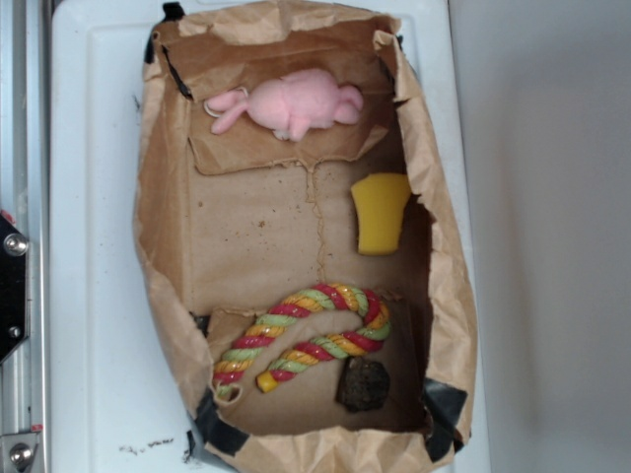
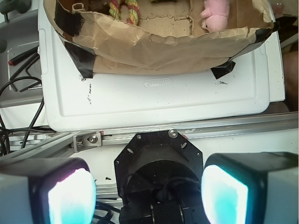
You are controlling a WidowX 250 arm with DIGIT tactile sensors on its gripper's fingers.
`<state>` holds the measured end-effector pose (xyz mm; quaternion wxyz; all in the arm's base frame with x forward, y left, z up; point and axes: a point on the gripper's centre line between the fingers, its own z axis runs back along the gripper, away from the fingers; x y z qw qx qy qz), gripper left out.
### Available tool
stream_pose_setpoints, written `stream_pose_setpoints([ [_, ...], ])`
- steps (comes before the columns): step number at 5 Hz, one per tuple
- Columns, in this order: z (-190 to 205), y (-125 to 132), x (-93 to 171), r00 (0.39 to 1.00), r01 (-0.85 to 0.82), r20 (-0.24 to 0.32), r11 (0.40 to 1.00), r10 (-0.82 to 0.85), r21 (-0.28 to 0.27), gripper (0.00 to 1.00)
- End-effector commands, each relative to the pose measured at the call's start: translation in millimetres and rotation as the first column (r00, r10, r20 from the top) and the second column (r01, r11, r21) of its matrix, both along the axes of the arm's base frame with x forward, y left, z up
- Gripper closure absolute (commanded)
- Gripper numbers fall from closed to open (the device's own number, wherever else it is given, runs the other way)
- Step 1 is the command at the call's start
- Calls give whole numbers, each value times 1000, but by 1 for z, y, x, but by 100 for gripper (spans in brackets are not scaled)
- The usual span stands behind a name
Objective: Grab the rock.
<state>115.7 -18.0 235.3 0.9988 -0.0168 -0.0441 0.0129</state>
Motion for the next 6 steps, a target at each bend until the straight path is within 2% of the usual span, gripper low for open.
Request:
stream_pose_setpoints([
  [1,0,0,0,1000,0,0,1000,0,0,0],
  [2,-24,-4,50,999,31,41,999,-32,16,0],
  [3,-40,2,101,990,99,96,995,-100,24,0],
  [4,-54,10,140,951,258,164,965,-263,51,0],
  [5,-68,15,168,901,390,201,921,-385,15,0],
  [6,-74,8,183,866,452,222,891,-449,39,0],
])
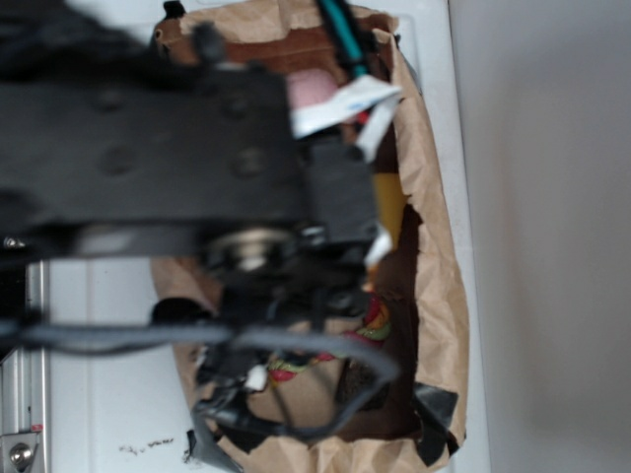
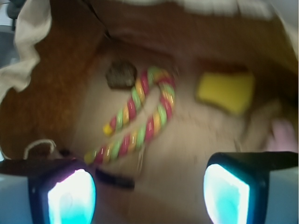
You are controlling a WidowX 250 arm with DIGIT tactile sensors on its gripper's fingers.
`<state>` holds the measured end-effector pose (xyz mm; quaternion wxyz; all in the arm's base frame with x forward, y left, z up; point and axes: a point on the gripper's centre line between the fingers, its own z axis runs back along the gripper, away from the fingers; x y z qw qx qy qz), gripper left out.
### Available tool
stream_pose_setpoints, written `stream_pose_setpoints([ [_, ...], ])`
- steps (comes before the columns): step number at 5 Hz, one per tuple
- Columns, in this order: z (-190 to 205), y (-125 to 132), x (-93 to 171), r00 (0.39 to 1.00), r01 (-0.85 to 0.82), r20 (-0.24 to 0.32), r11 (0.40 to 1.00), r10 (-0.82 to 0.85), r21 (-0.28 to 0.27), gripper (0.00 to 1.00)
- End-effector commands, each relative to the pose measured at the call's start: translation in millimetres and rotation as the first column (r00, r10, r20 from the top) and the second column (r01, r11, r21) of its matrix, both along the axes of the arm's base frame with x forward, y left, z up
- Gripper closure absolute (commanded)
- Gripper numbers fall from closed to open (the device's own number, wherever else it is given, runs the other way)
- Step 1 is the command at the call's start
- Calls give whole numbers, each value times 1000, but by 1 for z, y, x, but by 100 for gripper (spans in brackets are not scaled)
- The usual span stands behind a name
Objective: Grab the rock.
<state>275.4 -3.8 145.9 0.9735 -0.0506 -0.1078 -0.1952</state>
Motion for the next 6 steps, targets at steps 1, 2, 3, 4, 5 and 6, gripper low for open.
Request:
stream_pose_setpoints([
  [1,-3,-26,22,981,149,127,989,-148,0,0],
  [2,-13,-34,18,980,170,112,985,-167,-13,0],
  [3,-2,-29,9,975,175,149,983,-165,-59,0],
  [4,-17,-36,1,968,217,140,975,-209,-43,0],
  [5,-29,-47,2,964,221,162,974,-212,-42,0],
  [6,-27,-63,5,954,246,191,968,-231,-57,0],
])
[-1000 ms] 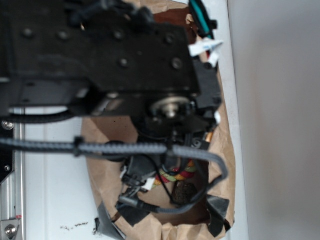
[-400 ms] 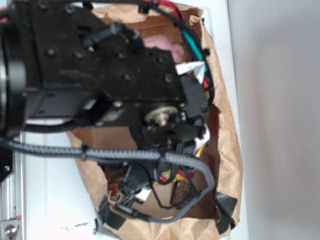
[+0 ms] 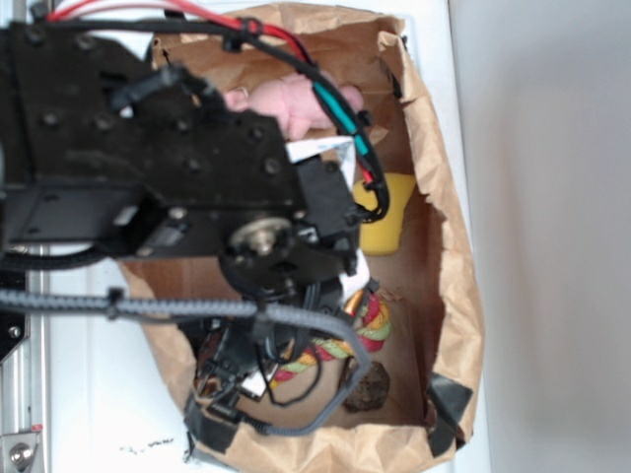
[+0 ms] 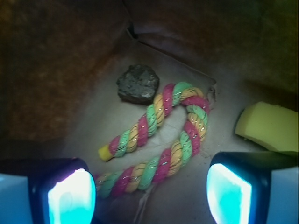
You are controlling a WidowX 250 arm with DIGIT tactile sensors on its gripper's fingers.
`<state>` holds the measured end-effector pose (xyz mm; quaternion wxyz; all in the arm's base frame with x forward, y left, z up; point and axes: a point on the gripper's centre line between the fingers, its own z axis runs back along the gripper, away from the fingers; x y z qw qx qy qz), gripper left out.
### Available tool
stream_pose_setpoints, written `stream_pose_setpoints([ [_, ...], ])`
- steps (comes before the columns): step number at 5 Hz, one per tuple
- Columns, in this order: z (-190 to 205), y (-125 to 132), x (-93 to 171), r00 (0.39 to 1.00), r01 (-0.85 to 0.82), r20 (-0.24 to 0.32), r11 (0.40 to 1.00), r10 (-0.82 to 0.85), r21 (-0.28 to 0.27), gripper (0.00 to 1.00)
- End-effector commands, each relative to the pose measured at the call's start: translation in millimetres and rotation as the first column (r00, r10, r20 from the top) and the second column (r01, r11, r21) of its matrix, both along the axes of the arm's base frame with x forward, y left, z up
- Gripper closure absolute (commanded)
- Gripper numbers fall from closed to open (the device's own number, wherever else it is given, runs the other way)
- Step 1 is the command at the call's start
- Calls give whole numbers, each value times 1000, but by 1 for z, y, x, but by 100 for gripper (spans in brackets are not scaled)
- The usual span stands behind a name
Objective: Grab the rock.
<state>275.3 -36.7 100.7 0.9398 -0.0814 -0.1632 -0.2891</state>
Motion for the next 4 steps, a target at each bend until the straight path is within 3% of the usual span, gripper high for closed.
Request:
stream_pose_setpoints([
  [1,20,-41,10,994,63,96,997,-60,-35,0],
  [2,9,-45,14,992,92,90,996,-93,14,0],
  [4,-6,-11,28,998,12,58,998,-15,57,0],
])
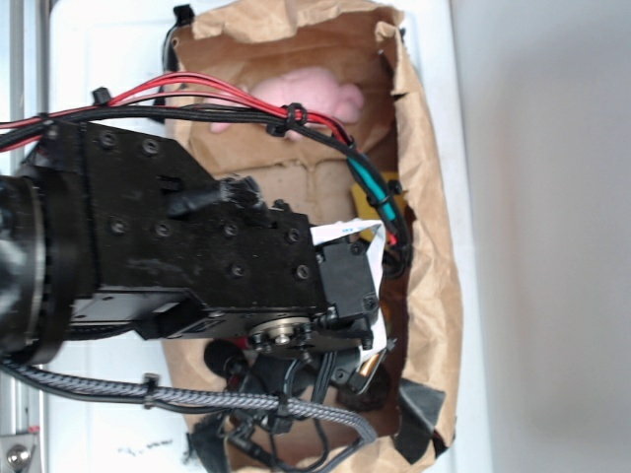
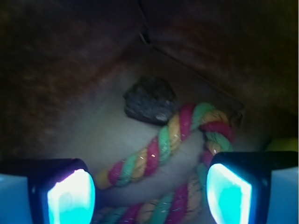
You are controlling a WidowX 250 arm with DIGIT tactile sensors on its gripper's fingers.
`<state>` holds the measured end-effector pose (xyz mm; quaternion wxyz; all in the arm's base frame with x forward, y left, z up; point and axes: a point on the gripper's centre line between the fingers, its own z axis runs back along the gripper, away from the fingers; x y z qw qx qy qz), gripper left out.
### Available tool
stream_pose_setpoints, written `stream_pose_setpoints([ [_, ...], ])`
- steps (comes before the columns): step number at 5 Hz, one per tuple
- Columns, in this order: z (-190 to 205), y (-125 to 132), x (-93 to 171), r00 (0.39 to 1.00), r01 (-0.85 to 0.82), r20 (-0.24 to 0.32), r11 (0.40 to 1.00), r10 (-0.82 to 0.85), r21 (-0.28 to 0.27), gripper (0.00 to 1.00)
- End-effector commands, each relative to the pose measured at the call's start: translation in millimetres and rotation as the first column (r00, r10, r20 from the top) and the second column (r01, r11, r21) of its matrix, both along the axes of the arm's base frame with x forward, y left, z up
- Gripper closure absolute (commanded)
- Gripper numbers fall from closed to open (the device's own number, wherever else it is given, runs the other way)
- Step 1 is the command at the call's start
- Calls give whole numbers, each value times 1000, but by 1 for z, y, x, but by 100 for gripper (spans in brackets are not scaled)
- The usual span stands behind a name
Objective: Grab the rock.
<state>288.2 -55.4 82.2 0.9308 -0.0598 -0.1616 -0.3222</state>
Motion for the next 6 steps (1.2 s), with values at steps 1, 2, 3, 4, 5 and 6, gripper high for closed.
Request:
stream_pose_setpoints([
  [1,9,9,21,999,-39,38,999,39,4,0],
  [2,6,0,27,998,5,58,1000,-6,14,0],
  [3,6,0,27,998,5,58,1000,-6,14,0],
  [4,6,0,27,998,5,58,1000,-6,14,0],
  [5,6,0,27,998,5,58,1000,-6,14,0],
  [6,-7,-9,18,953,251,171,968,-250,18,0],
])
